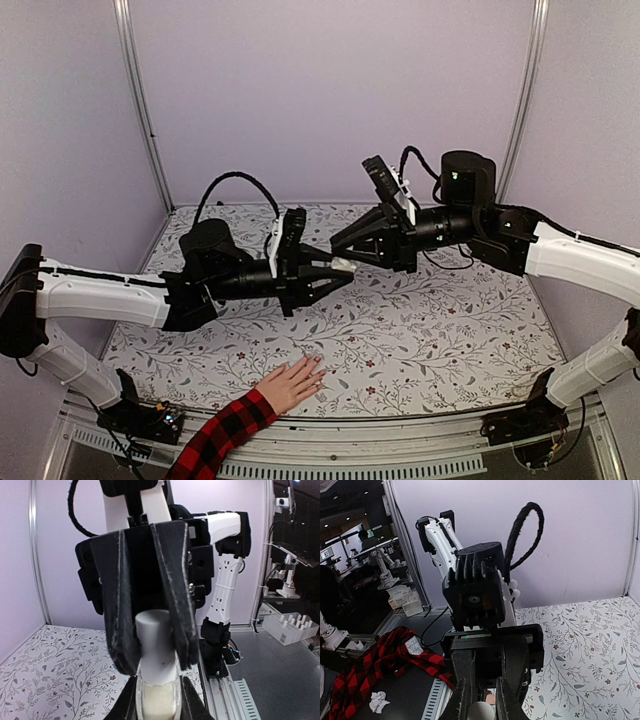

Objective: Paint the nails
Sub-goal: Unscrew the nail polish bottle.

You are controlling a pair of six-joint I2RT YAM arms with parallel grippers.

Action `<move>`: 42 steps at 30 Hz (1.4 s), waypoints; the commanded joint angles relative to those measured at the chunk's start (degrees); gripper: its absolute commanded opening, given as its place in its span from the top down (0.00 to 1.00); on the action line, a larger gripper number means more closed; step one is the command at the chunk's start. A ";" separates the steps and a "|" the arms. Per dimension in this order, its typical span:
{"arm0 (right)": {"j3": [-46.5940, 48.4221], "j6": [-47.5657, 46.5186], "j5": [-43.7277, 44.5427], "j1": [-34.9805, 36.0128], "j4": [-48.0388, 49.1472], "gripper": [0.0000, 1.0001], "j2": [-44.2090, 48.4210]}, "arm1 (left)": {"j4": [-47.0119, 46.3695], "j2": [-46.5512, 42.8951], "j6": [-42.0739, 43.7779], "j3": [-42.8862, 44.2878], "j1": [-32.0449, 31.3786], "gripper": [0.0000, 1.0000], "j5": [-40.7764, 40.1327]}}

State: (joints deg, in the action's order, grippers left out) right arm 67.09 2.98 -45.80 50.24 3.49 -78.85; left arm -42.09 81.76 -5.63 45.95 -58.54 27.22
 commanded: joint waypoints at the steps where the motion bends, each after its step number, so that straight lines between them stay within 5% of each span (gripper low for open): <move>1: -0.42 -1.06 -4.12 0.34 5.74 0.98 0.33 | -2.28 1.13 1.41 0.10 -2.06 1.00 13.65; 9: -0.58 -2.28 -7.55 0.30 5.92 0.98 0.92 | -3.45 0.79 0.86 -0.20 -1.78 1.00 15.40; 17: -0.57 -1.86 -2.92 0.31 5.12 0.91 1.38 | -3.09 -0.72 1.87 -1.75 -1.22 1.00 7.60; 30: -2.50 4.07 19.53 0.21 5.31 0.18 3.39 | 0.54 -2.36 3.47 -2.74 -0.64 1.00 -13.86; 42: 2.33 7.93 29.51 0.21 -1.85 0.23 -1.14 | 3.79 -0.19 4.59 0.34 -0.92 1.00 -24.90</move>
State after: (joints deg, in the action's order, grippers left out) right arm 67.61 8.67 -21.34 50.59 3.73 -78.70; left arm -38.41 81.01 -1.93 43.99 -58.87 6.94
